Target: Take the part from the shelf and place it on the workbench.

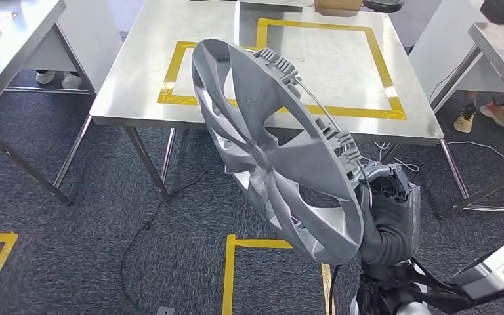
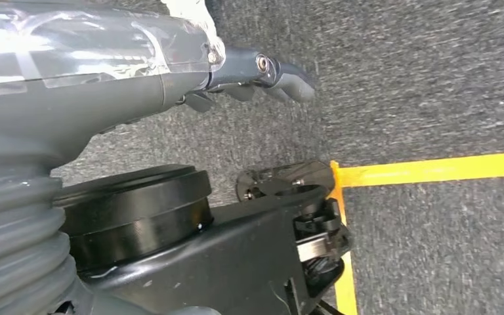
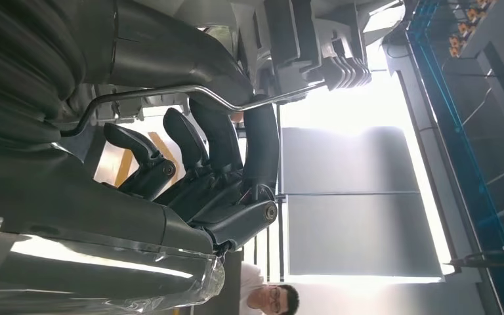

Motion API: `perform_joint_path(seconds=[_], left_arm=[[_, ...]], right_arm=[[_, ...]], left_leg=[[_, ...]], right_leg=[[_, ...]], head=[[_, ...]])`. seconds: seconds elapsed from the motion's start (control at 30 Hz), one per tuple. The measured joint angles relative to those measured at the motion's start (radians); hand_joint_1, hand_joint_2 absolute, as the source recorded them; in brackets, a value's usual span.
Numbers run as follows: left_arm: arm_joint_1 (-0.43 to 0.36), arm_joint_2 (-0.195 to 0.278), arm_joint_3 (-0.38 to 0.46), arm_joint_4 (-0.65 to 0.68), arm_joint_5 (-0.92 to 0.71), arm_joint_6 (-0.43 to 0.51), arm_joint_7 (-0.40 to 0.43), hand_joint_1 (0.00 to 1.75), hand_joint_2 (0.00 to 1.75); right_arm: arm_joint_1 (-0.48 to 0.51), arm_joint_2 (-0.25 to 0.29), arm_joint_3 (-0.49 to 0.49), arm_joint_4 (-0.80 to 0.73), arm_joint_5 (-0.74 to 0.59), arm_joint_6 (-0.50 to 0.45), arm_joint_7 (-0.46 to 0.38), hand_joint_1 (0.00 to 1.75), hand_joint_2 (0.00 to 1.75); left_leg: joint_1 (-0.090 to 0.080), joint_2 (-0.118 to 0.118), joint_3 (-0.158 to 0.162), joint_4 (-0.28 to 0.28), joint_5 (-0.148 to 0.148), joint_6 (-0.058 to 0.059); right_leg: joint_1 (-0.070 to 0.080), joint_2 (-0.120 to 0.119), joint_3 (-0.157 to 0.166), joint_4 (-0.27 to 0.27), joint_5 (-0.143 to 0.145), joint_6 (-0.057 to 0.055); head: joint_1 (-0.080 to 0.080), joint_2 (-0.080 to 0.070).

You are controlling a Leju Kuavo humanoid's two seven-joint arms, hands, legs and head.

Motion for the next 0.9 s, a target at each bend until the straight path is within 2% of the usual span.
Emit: perform_joint_path(seconds=[0.07,0.1,0.13,0.17,0.2,0.23,0.33,0.37,0.4,0.47,0.67,0.9], left_arm=[[-0.001,-0.001,0.000,0.000,0.000,0.000,0.006,0.00,1.75],[-0.001,-0.002,0.000,0.000,0.000,0.000,0.007,0.00,1.75],[-0.002,-0.003,0.000,0.000,0.000,0.000,0.007,0.00,1.75],[-0.002,-0.004,0.000,0.000,0.000,0.000,0.007,0.00,1.75],[-0.002,-0.005,0.000,0.000,0.000,-0.001,0.008,0.00,1.75],[-0.002,-0.006,0.000,0.000,-0.001,-0.001,0.008,0.00,1.75],[-0.002,-0.006,0.000,0.000,-0.003,-0.002,0.004,0.00,1.75],[-0.002,-0.006,0.000,0.000,-0.003,-0.002,0.001,0.00,1.75],[-0.002,-0.006,0.000,0.000,-0.003,-0.001,-0.005,0.00,1.75],[-0.002,-0.006,0.000,0.000,-0.003,0.000,-0.015,0.00,1.75],[-0.002,-0.005,0.000,0.000,-0.003,0.001,-0.026,0.00,1.75],[-0.002,-0.006,0.000,0.000,-0.003,0.001,-0.023,0.00,1.75]], right_arm=[[-0.001,-0.001,0.000,-0.001,-0.002,0.001,0.000,1.75,1.75],[-0.001,-0.001,-0.001,-0.001,-0.002,0.001,0.000,1.75,1.75],[-0.002,-0.001,-0.001,-0.002,-0.002,0.001,0.000,1.75,1.75],[-0.002,-0.001,-0.001,-0.003,-0.002,0.001,0.000,1.75,1.75],[-0.001,-0.001,-0.001,-0.003,-0.003,0.001,0.000,1.75,1.75],[-0.001,-0.001,-0.001,-0.003,-0.003,0.001,0.000,1.75,1.75],[0.000,-0.002,-0.001,-0.003,-0.003,0.000,0.001,1.75,1.75],[0.000,-0.002,-0.001,-0.002,-0.003,0.000,0.001,1.75,1.75],[0.000,-0.003,-0.001,-0.002,-0.004,0.001,0.001,1.75,1.75],[0.000,-0.003,-0.001,-0.002,-0.005,0.001,-0.001,1.75,1.75],[0.000,-0.005,-0.005,-0.004,-0.006,0.001,-0.021,1.75,1.75],[-0.001,-0.005,-0.014,-0.008,-0.014,0.004,-0.025,1.75,1.75]], left_leg=[[-0.004,-0.002,0.003,0.000,0.000,0.000],[-0.006,-0.003,0.002,0.000,0.000,-0.001],[-0.007,-0.004,-0.001,0.001,0.001,-0.003],[-0.007,-0.004,-0.004,0.000,0.003,-0.006],[-0.008,-0.004,-0.006,0.000,0.006,-0.011],[-0.008,-0.004,-0.007,-0.002,0.004,-0.008],[-0.013,-0.003,-0.005,-0.005,0.002,0.025],[-0.014,-0.003,-0.004,-0.007,0.005,0.029],[-0.014,-0.004,-0.002,-0.009,0.007,0.024],[-0.014,-0.004,-0.001,-0.013,0.010,0.017],[-0.012,-0.005,0.000,-0.017,0.012,0.000],[-0.014,-0.005,-0.001,-0.017,0.011,-0.003]], right_leg=[[0.006,0.004,0.065,-0.143,0.078,-0.020],[0.009,0.005,0.094,-0.209,0.104,-0.029],[0.013,0.006,0.113,-0.253,0.116,-0.037],[0.015,0.007,0.120,-0.274,0.116,-0.041],[0.016,0.006,0.122,-0.281,0.115,-0.042],[0.015,0.006,0.122,-0.287,0.115,-0.034],[0.011,0.006,0.124,-0.297,0.117,-0.004],[0.011,0.006,0.125,-0.297,0.117,-0.005],[0.011,0.006,0.125,-0.296,0.117,-0.010],[0.011,0.006,0.124,-0.295,0.117,-0.013],[0.011,0.006,0.124,-0.293,0.115,-0.017],[0.008,0.006,0.125,-0.295,0.114,-0.018]], head=[[0.005,0.000],[0.006,0.000],[0.007,0.000],[0.007,0.000],[0.008,0.000],[0.008,0.000],[0.001,0.000],[-0.003,0.000],[-0.006,0.000],[-0.012,0.000],[-0.018,0.000],[-0.015,0.000]])
